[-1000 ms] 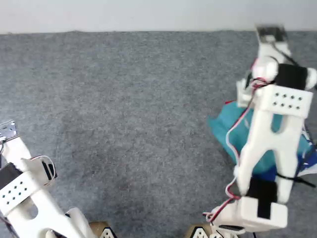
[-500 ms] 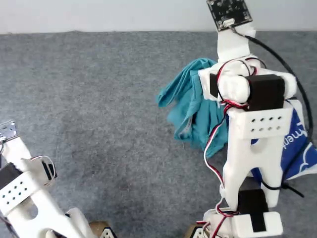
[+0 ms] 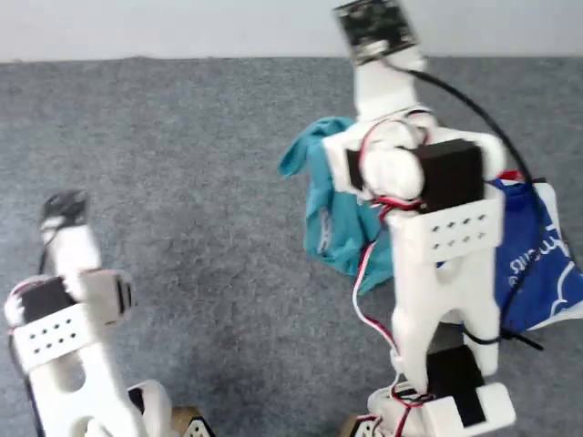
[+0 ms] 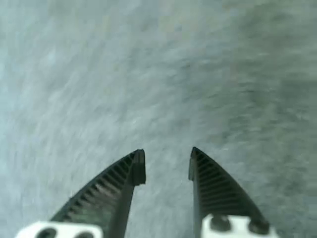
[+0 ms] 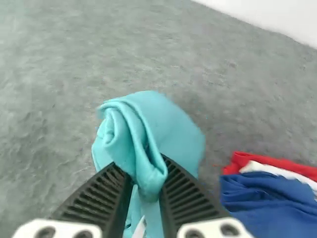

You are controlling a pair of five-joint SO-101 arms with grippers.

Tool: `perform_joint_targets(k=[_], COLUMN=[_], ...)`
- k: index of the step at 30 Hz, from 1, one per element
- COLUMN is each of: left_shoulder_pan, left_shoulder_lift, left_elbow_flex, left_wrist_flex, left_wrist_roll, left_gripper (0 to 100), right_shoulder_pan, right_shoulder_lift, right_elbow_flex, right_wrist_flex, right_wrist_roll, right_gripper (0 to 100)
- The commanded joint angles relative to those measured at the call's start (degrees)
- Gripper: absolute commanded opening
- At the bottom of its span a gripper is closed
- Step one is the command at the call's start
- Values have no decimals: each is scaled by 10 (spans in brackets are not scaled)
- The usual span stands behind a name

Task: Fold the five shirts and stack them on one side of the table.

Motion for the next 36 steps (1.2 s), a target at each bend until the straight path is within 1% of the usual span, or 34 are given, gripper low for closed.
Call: perform_joint_targets(k=[1, 3, 5, 9, 13, 16, 18, 21, 23, 25, 28, 32, 36], left_shoulder_pan=[126, 171, 201, 208, 208, 209, 212, 217, 239, 269, 302, 307, 332], left_shoulder_lift=[-2, -4, -7, -7, -7, -7, -7, -7, -6, 2, 27, 110, 224], left_elbow_flex=[-74, -80, -80, -80, -82, -80, -79, -82, -80, -69, -44, -20, -46], left_wrist_flex=[-33, -70, -90, -62, -57, -57, -56, -56, -56, -60, -82, -175, -244], left_wrist_roll=[-1, 1, 3, 0, 0, -1, -1, -1, -1, -2, -2, 2, 4], left_gripper=[162, 162, 160, 160, 160, 160, 160, 162, 163, 164, 186, 198, 199], right_shoulder_pan=[-50, -81, -88, -57, -22, -16, -15, -15, -15, -15, 8, 71, 112], right_shoulder_lift=[12, 5, -2, 0, 12, 30, 53, 95, 115, 119, 102, 65, 38], right_elbow_flex=[-24, -41, -61, -62, -62, -58, -40, -15, -13, -13, -13, -2, 62], right_wrist_flex=[0, -10, -12, 0, 11, 15, 15, 12, 11, 12, 15, 23, 22], right_wrist_roll=[-6, -4, 10, 15, 14, 18, 18, 18, 18, 18, 18, 19, 23], right_gripper=[10, 10, 10, 10, 10, 18, 69, 232, 339, 398, 370, 308, 303])
